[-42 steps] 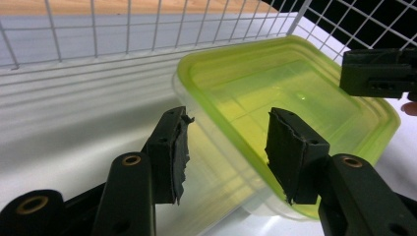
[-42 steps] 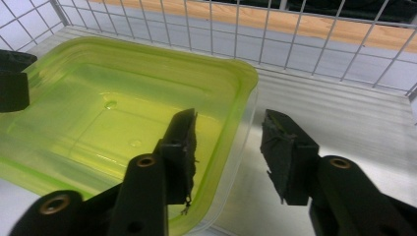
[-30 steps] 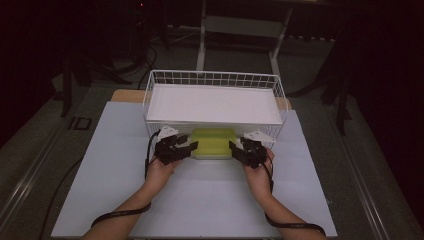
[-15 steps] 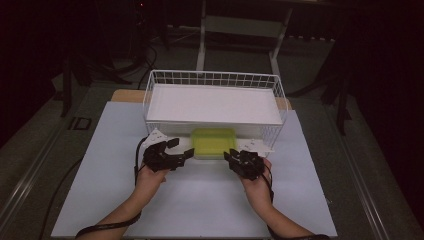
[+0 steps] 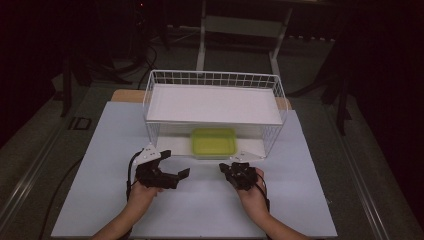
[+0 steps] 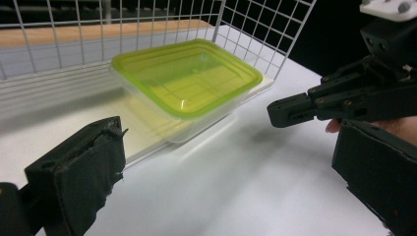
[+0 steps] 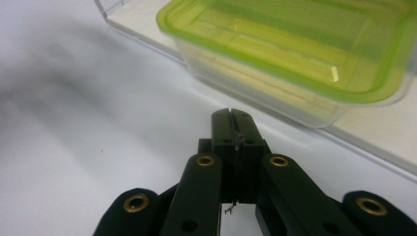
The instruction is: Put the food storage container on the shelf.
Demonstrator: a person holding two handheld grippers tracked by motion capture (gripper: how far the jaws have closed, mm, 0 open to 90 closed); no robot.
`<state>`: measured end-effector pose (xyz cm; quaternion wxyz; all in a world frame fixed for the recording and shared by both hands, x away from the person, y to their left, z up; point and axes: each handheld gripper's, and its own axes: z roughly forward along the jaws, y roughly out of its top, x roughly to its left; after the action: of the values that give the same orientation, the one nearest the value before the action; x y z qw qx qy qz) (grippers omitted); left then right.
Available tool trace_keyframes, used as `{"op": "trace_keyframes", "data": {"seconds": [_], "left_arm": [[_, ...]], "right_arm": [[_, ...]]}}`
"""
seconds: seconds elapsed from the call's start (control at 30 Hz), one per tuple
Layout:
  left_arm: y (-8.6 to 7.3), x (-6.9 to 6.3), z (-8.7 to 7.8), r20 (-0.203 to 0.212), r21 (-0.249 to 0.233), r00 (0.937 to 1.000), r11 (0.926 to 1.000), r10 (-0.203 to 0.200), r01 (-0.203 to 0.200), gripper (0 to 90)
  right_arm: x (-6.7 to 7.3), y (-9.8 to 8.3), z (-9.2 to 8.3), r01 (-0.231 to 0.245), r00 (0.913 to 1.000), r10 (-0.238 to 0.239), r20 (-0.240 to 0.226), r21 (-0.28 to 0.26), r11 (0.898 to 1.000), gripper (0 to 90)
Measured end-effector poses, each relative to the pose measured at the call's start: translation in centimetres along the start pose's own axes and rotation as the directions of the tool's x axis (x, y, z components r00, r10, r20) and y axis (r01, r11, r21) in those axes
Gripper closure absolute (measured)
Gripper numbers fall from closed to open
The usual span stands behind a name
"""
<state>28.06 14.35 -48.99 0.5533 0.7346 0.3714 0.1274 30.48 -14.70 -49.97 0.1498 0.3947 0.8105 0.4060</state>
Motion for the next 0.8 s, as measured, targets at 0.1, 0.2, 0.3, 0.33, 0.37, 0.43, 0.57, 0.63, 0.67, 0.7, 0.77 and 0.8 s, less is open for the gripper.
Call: {"op": "trace_keyframes", "data": {"seconds": [0.1, 0.2, 0.3, 0.33, 0.37, 0.43, 0.57, 0.63, 0.67, 0.7, 0.77, 0.8], "left_arm": [[-0.4, 0.0, 0.0, -0.031, 0.004, 0.9989, 0.9994, 0.035, -0.035, 0.3], [-0.7, 0.0, 0.1, -0.040, -0.004, 0.9983, 0.9991, 0.043, -0.043, 0.3], [-0.8, 0.2, 0.1, -0.043, -0.014, 0.9983, 0.9991, 0.039, -0.040, 0.3], [-0.9, 0.2, 0.0, -0.044, -0.022, 0.9981, 0.9989, 0.042, -0.043, 0.3], [-0.9, 0.2, 0.0, -0.044, -0.022, 0.9981, 0.9989, 0.042, -0.043, 0.3], [-0.9, 0.1, 0.0, -0.052, -0.034, 0.9974, 0.9980, 0.051, -0.053, 0.3], [-1.1, 0.0, 0.1, -0.051, -0.038, 0.9969, 0.9974, 0.060, -0.062, 0.3], [-1.1, 0.0, 0.2, -0.051, -0.034, 0.9969, 0.9975, 0.060, -0.062, 0.3], [-1.1, 0.0, 0.2, -0.051, -0.036, 0.9967, 0.9973, 0.063, -0.064, 0.3], [-1.1, 0.0, 0.2, -0.049, -0.040, 0.9968, 0.9971, 0.063, -0.065, 0.3], [-1.1, 0.0, 0.2, -0.055, -0.036, 0.9962, 0.9970, 0.067, -0.069, 0.3], [-1.1, 0.0, 0.1, -0.054, -0.041, 0.9962, 0.9967, 0.068, -0.070, 0.3]], "right_arm": [[0.2, -0.2, 0.6, 0.001, 1.0000, 0.000, -0.002, 0.019, 1.000, 90.0], [0.3, -0.2, 1.4, 0.003, 1.0000, -0.003, 0.001, 0.036, 0.999, 90.0], [0.2, 0.0, 2.1, -0.001, 0.9999, 0.001, 0.012, 0.039, 0.999, 90.0], [0.1, 0.1, 2.4, -0.002, 0.9999, 0.002, 0.016, 0.038, 0.999, 90.0], [0.1, 0.3, 2.5, 0.001, 0.9997, -0.002, 0.024, 0.036, 0.999, 90.0], [-0.1, 0.5, 2.9, -0.012, 0.9996, 0.011, 0.027, 0.034, 0.999, 90.0], [-0.5, 1.0, 3.6, -0.028, 0.9989, 0.027, 0.039, 0.027, 0.999, 90.0], [-0.7, 1.2, 4.0, -0.031, 0.9985, 0.030, 0.047, 0.022, 0.999, 90.0], [-0.7, 1.3, 4.2, -0.035, 0.9982, 0.034, 0.050, 0.019, 0.999, 90.0], [-0.8, 1.4, 4.4, -0.036, 0.9981, 0.035, 0.050, 0.019, 0.999, 90.0], [-0.9, 1.6, 4.8, -0.038, 0.9977, 0.037, 0.056, 0.018, 0.999, 90.0], [-1.0, 1.7, 5.0, -0.041, 0.9975, 0.040, 0.058, 0.017, 0.999, 89.9]]}}
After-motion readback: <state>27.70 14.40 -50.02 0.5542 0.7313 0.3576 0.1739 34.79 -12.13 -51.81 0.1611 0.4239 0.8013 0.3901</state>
